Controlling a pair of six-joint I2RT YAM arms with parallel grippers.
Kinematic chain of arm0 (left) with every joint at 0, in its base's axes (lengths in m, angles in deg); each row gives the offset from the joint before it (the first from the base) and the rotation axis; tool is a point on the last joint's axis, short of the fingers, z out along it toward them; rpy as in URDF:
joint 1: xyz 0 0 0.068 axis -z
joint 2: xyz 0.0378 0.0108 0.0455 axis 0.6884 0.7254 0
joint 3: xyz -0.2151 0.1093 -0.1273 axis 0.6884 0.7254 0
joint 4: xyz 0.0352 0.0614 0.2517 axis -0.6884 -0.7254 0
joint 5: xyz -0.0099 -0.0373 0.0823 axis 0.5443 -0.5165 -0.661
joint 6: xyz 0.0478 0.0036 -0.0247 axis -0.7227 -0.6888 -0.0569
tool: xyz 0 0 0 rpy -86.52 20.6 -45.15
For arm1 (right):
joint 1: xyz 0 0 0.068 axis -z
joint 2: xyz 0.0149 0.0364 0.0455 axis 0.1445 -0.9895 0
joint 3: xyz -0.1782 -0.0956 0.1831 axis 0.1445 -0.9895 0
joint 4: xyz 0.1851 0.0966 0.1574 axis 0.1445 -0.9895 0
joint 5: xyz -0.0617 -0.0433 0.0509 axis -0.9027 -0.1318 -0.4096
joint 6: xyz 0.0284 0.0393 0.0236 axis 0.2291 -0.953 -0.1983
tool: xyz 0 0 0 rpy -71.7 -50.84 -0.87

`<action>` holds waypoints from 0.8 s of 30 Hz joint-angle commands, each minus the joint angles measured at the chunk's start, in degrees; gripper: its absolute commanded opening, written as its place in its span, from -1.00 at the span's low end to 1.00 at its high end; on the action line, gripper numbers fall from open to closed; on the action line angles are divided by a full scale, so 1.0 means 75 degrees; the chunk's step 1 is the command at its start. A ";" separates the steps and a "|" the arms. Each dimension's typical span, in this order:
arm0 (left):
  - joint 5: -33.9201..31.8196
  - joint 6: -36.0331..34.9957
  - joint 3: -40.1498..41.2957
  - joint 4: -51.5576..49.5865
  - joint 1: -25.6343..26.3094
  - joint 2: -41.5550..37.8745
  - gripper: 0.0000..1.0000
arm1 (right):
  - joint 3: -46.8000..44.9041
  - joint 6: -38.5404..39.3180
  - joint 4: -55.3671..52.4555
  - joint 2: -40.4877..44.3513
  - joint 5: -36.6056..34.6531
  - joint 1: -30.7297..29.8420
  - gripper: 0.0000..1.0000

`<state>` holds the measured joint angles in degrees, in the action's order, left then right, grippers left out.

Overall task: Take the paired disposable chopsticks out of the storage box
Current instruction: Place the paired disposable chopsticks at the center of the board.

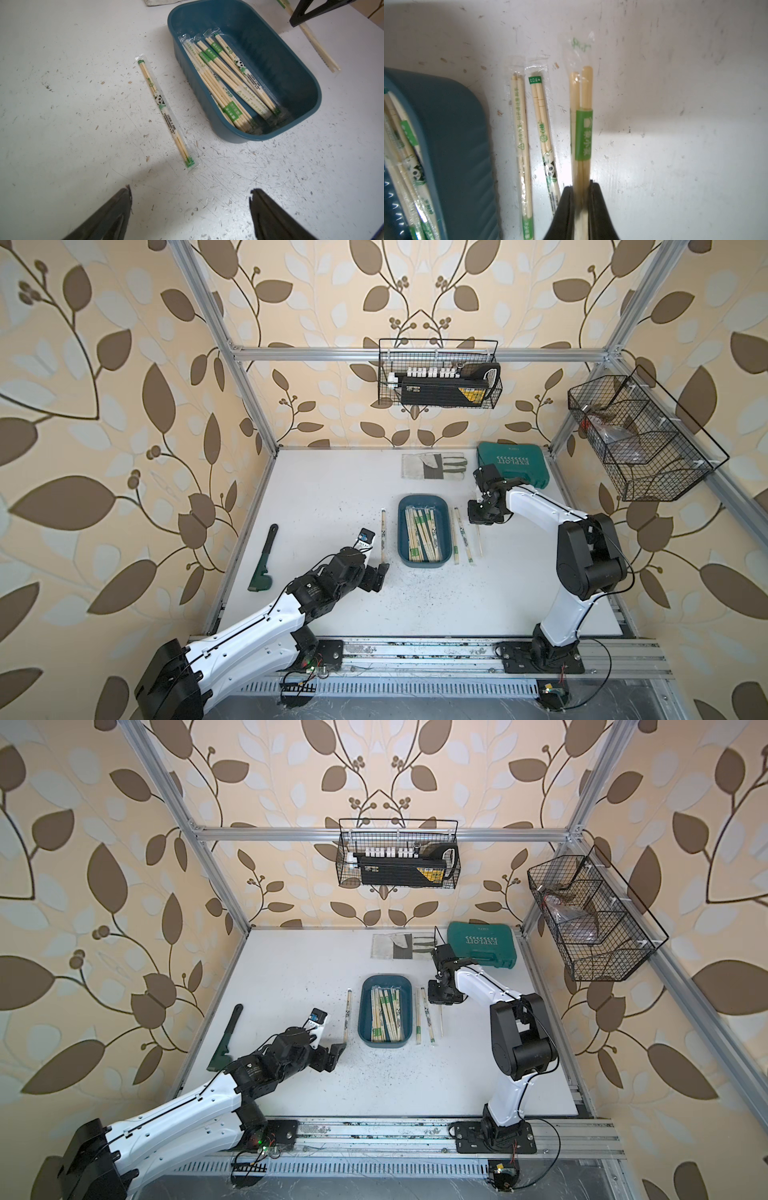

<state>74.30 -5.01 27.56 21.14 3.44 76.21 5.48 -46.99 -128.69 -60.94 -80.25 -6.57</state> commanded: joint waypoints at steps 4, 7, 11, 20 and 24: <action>0.0154 -0.0126 -0.0038 0.0270 -0.0001 0.0053 0.84 | -0.0114 0.0102 0.0321 -0.0486 -0.0176 -0.0002 -0.78; 0.0154 -0.0127 -0.0041 0.0270 -0.0001 0.0057 0.84 | -0.0102 0.0087 0.0346 -0.0605 -0.0217 -0.0001 -0.77; 0.0167 -0.0132 -0.0035 0.0270 -0.0001 0.0048 0.85 | -0.0133 0.0052 0.0359 -0.0735 -0.0241 0.0008 -0.77; 0.0191 -0.0140 -0.0044 0.0275 -0.0006 0.0054 0.85 | -0.0195 -0.0057 0.0356 -0.0843 -0.0267 0.0071 -0.71; 0.0178 -0.0138 -0.0045 0.0279 -0.0001 0.0064 0.85 | -0.0183 -0.0046 0.0352 -0.0856 -0.0282 0.0083 -0.59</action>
<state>74.32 -5.43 27.56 21.49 3.44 76.51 5.06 -47.06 -126.07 -66.09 -81.48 -6.15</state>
